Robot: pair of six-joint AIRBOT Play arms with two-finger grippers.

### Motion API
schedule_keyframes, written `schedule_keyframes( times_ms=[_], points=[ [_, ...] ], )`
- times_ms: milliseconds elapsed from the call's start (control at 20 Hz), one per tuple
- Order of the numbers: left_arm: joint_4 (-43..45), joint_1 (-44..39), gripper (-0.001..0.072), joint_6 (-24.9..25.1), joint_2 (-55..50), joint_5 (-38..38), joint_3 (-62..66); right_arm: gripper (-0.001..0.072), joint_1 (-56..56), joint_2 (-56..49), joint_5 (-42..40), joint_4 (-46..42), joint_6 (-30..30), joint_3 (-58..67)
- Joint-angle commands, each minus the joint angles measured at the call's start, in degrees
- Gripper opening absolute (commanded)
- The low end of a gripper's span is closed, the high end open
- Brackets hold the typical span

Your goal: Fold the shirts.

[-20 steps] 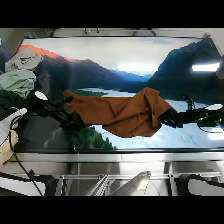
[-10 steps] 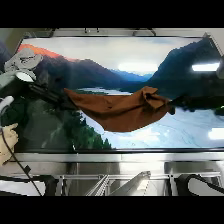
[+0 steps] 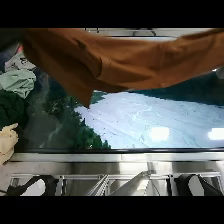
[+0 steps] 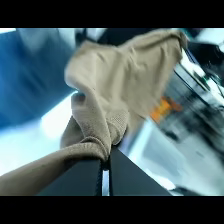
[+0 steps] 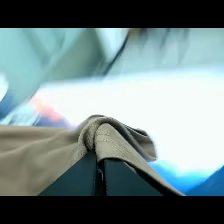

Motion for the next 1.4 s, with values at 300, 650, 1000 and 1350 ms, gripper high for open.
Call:
schedule_keyframes(
  times_ms=[300,650,1000,1350],
  points=[
    [3.8,8.5,0.0025,-1.2,6.1,-2.9,-24.5,0.0017,4.8,-1.2,7.4,-7.6,6.0,-11.3],
    [18.8,1.5,0.0331,7.6,-15.3,12.2,-43.2,0.0017,21.3,-27.5,-12.6,-14.7,1.1,-22.2],
    [18.9,8.8,0.0713,7.0,-30.0,4.9,-24.4,0.0449,14.0,-38.8,-7.3,-18.7,2.2,-12.0],
    [32.6,8.9,0.0711,1.0,-25.7,1.2,-27.9,0.0308,7.5,-38.1,-0.5,-40.4,4.9,-19.1]
  ],
)
